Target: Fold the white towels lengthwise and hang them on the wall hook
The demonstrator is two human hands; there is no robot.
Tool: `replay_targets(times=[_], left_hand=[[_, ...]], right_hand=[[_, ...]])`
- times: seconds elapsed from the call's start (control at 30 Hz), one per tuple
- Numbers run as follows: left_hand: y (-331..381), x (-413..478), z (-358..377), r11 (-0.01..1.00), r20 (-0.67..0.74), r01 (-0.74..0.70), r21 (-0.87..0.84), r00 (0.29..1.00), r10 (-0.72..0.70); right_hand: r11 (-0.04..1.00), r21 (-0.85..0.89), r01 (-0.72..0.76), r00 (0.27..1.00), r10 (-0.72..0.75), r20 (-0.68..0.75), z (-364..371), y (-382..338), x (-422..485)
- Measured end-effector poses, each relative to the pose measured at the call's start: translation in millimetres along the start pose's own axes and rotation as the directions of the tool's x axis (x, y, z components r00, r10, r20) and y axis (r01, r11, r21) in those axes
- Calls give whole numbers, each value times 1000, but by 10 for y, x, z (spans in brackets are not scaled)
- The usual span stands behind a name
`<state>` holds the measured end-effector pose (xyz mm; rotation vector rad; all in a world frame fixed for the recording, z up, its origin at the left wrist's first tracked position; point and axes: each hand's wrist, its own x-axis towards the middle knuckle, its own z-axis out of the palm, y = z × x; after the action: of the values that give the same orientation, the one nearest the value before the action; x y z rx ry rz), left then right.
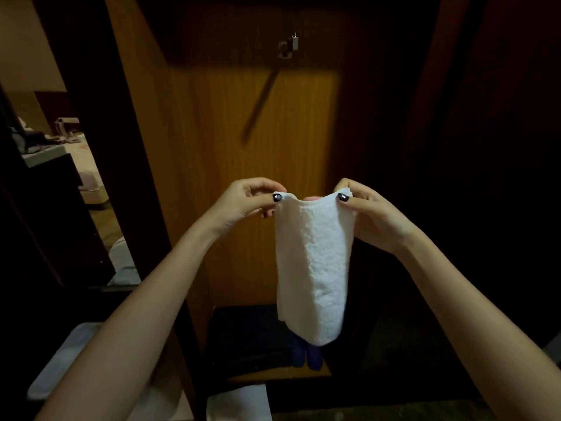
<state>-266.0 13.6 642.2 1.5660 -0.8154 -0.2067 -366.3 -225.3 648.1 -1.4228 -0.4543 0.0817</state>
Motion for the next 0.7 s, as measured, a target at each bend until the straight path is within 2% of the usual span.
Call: replay_targets(times=[0.13,0.3,0.5,0.7], left_hand=[[4,-22,65,992,25,-33,-119,999,36],[46,-15,129,971,128,-10,-240,991,42],[146,47,210,992,229,-2,-125,973,31],[107,24,227,988,134,-43,-150,989,63]], right_hand=[[999,-48,0,1000,0,7,60,27,2],[969,-233,87,981,-124,-152,196,63,55],[949,-299,94,962,-165,-220,291,94,163],[942,-326,82,934,-186,-304,339,146,230]])
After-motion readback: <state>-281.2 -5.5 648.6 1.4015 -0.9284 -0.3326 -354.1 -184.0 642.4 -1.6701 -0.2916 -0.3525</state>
